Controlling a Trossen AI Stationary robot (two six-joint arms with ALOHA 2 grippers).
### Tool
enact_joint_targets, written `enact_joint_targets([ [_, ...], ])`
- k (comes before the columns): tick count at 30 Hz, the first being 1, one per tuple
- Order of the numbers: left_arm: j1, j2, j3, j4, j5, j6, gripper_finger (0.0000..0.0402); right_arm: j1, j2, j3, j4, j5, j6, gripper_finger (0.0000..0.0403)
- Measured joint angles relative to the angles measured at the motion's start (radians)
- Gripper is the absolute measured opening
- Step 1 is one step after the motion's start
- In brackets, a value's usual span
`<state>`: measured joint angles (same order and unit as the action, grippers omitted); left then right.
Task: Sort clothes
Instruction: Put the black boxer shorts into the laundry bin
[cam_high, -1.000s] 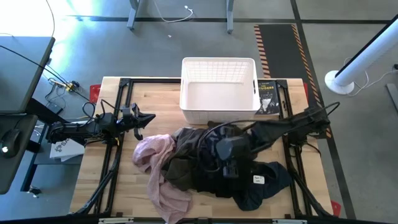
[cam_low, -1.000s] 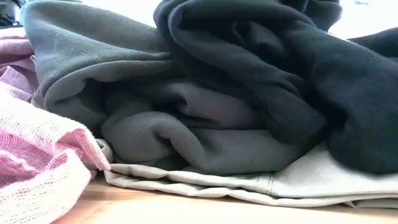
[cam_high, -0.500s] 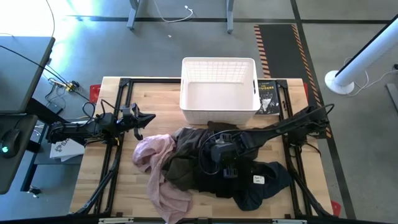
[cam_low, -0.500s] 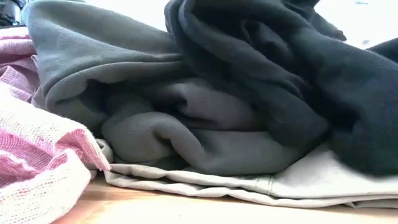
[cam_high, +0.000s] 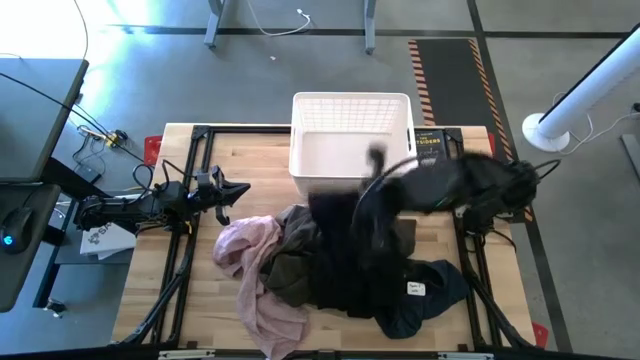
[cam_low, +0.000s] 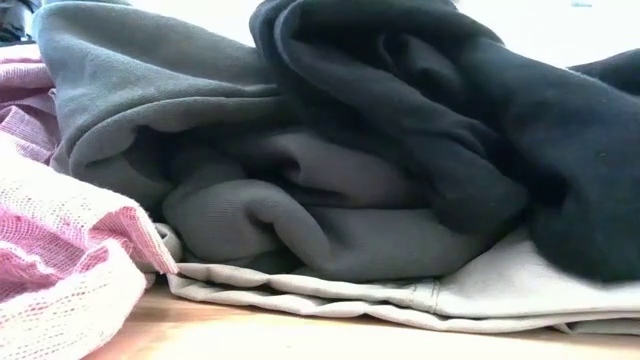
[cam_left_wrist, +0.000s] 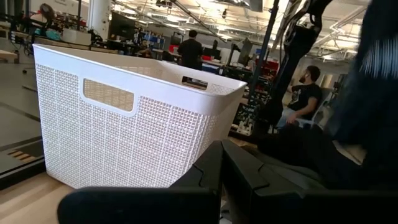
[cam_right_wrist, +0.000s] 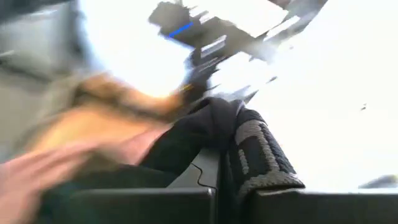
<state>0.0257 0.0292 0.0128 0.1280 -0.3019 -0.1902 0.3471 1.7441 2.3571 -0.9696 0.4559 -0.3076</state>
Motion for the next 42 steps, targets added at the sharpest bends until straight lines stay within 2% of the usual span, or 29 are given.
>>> enact_joint_targets([
  [3,0.0,0.0,0.0,0.001,-0.001,0.0,0.0003,-0.051,-0.056,-0.049,0.295,0.163,-0.261,0.0005],
  [5,0.0,0.0,0.0,0.002,-0.003,0.001,0.0003,-0.121,-0.079,-0.07,0.445,0.175,-0.386,0.0003],
  [8,0.0,0.001,0.0,0.001,-0.002,0.001,0.0003,-0.246,-0.089,-0.072,0.508,0.146,-0.404,0.0003],
  [10,0.0,0.001,0.0,-0.001,-0.003,0.001,0.0003,-0.331,-0.088,-0.074,0.454,0.104,-0.347,0.0003],
  [15,0.0,0.001,0.0,-0.006,-0.002,0.001,0.0003,-0.52,-0.07,-0.083,0.183,0.019,-0.12,0.0004],
  [19,0.0,0.002,0.0,-0.011,-0.001,0.001,0.0003,-0.638,-0.063,-0.162,0.016,-0.078,0.056,0.0004],
  [23,0.0,0.002,0.0,-0.01,0.0,0.001,0.0003,-0.706,-0.06,-0.34,-0.018,-0.26,0.188,0.0005],
  [28,0.0,0.002,0.0,-0.01,0.0,0.001,0.0003,-0.728,-0.06,-0.548,0.043,-0.456,0.203,0.0013],
  [33,0.0,0.002,0.0,-0.01,0.0,0.001,0.0003,-0.728,-0.059,-0.6,0.06,-0.471,0.206,0.0055],
  [38,0.0,0.002,0.0,-0.011,-0.001,0.002,0.0003,-0.736,-0.061,-0.518,0.0,-0.453,0.256,0.0105],
  [42,0.0,0.002,0.0,-0.011,-0.001,0.001,0.0003,-0.733,-0.063,-0.432,-0.115,-0.447,0.298,0.012],
])
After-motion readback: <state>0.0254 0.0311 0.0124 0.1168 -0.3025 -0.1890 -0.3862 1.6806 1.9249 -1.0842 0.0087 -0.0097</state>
